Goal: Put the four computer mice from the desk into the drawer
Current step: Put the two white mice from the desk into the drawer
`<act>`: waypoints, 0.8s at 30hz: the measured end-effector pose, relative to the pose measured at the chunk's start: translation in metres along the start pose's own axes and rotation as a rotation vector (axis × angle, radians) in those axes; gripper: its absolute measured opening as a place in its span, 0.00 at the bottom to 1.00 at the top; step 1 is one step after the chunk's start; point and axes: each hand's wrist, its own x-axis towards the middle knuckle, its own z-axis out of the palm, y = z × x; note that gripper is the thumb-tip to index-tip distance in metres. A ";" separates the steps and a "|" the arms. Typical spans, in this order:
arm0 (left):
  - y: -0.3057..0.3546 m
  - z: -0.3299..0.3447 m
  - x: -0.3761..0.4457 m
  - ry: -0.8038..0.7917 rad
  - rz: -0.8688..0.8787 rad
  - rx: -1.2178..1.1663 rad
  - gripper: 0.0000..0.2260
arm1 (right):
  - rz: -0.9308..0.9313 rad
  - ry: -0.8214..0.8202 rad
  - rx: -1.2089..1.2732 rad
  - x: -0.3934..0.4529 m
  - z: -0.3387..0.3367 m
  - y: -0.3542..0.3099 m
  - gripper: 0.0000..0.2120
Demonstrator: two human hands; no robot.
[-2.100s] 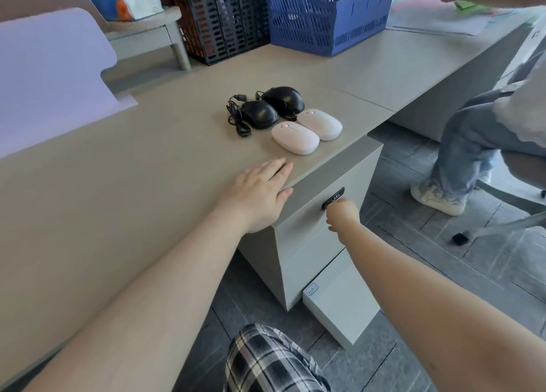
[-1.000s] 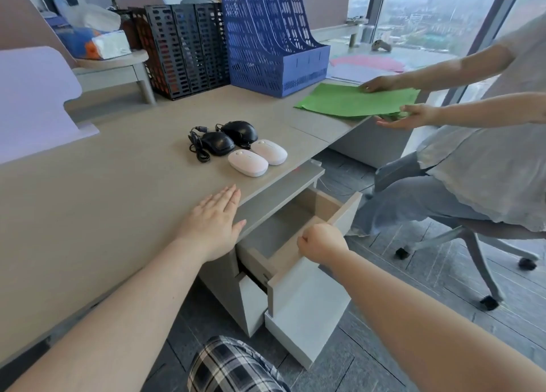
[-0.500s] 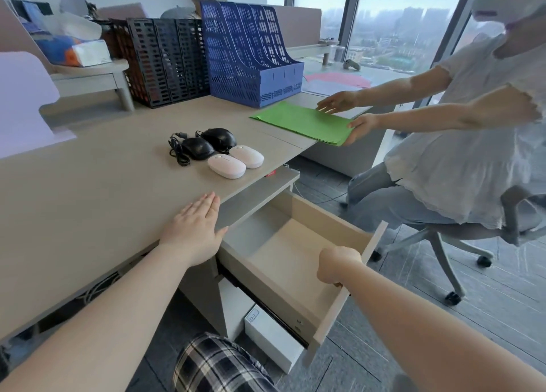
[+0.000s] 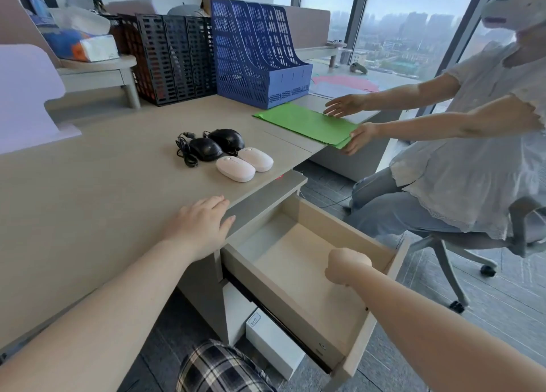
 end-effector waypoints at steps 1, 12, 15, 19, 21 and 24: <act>-0.001 -0.001 0.004 0.023 -0.005 -0.034 0.21 | -0.025 0.051 0.016 0.004 -0.003 -0.005 0.10; -0.002 0.003 0.038 0.182 -0.156 -0.221 0.17 | -0.146 0.216 0.183 0.042 -0.063 -0.061 0.13; -0.003 0.005 0.051 0.225 -0.218 -0.308 0.23 | -0.186 0.275 0.230 0.047 -0.079 -0.072 0.10; -0.004 0.009 0.073 0.213 -0.262 -0.436 0.36 | -0.204 0.575 0.504 0.054 -0.098 -0.088 0.09; -0.003 0.010 0.085 0.184 -0.299 -0.517 0.37 | -0.259 0.730 0.644 0.059 -0.108 -0.096 0.12; -0.006 0.012 0.102 0.173 -0.316 -0.525 0.36 | -0.332 0.658 0.718 0.071 -0.123 -0.111 0.22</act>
